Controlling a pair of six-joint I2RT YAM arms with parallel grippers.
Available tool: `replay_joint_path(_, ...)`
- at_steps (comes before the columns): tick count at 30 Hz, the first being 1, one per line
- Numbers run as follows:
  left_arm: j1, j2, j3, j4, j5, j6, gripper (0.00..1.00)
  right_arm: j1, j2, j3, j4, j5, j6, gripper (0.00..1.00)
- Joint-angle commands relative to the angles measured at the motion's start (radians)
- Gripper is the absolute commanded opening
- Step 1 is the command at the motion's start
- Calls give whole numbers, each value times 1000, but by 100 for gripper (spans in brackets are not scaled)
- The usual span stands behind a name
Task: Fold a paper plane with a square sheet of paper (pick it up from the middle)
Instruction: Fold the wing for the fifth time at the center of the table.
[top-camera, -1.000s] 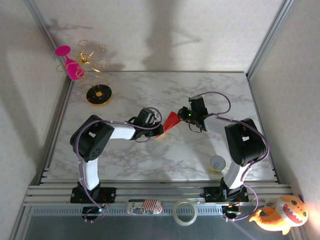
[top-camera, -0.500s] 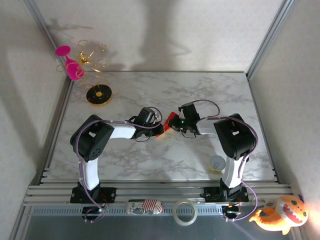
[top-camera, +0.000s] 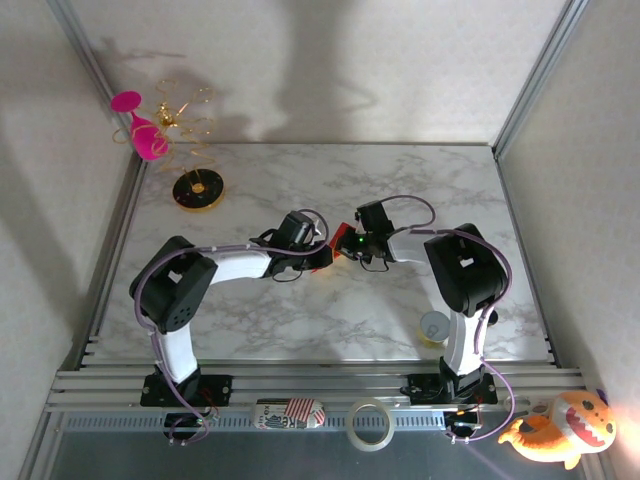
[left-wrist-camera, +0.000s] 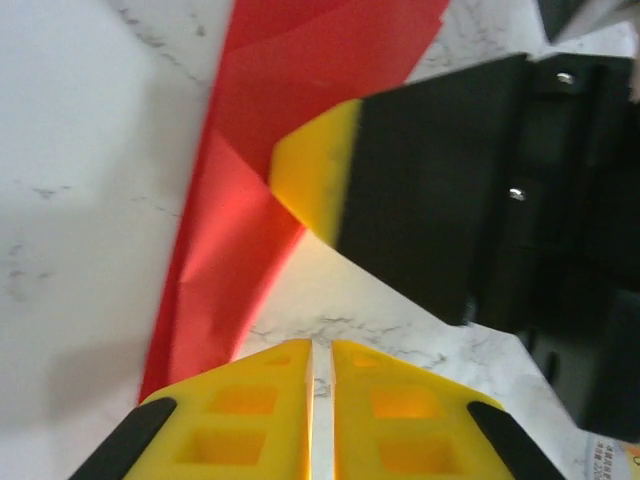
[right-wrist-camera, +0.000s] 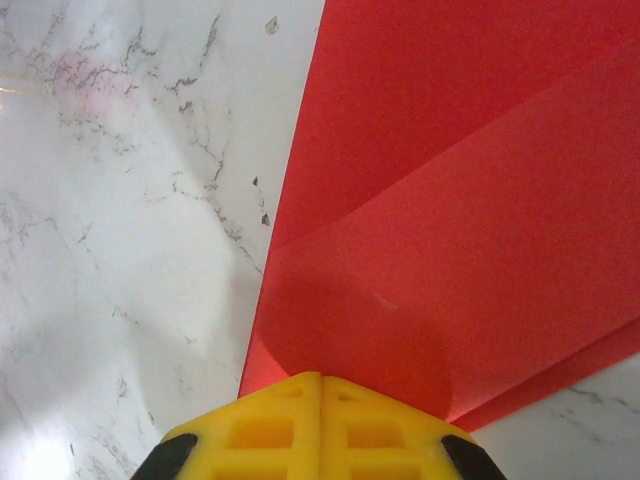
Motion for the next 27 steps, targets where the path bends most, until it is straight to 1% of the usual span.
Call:
replay_joint_path(1,-7,-13,-38,28,-37,-23,13,-1,76,-13,-148,121,5,4)
replay_joint_path(9,3,30,-46,45,-53,-35,13,-2,83,-11,-159,124,1,3)
replay_joint_path(27,39,54,-105,94,-57,-57,13,-3,93,-5,-182,129,-17,4)
